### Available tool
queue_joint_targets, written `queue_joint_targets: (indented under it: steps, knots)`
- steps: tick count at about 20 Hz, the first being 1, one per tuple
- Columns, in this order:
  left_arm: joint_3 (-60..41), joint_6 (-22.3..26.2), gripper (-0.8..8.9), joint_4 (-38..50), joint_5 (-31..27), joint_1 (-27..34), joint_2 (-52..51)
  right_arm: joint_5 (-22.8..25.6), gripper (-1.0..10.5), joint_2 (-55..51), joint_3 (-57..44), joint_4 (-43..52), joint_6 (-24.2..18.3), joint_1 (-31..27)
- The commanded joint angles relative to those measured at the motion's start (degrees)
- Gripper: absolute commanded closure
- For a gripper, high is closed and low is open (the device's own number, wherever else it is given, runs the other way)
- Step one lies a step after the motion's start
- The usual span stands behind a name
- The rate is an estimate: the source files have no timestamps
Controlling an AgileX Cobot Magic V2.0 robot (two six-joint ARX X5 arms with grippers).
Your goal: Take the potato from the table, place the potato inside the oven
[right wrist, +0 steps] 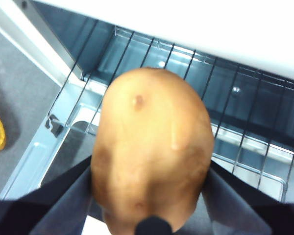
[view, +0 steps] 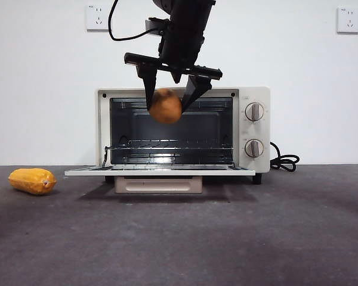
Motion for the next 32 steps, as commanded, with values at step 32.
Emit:
queue_joint_targets:
  steps: [32]
  knots:
    - [-0.3,0.3,8.19,0.2,-0.2,-0.1,0.9,4.2,7.2,7.2,-0.3,7.9,5.2,-2.2]
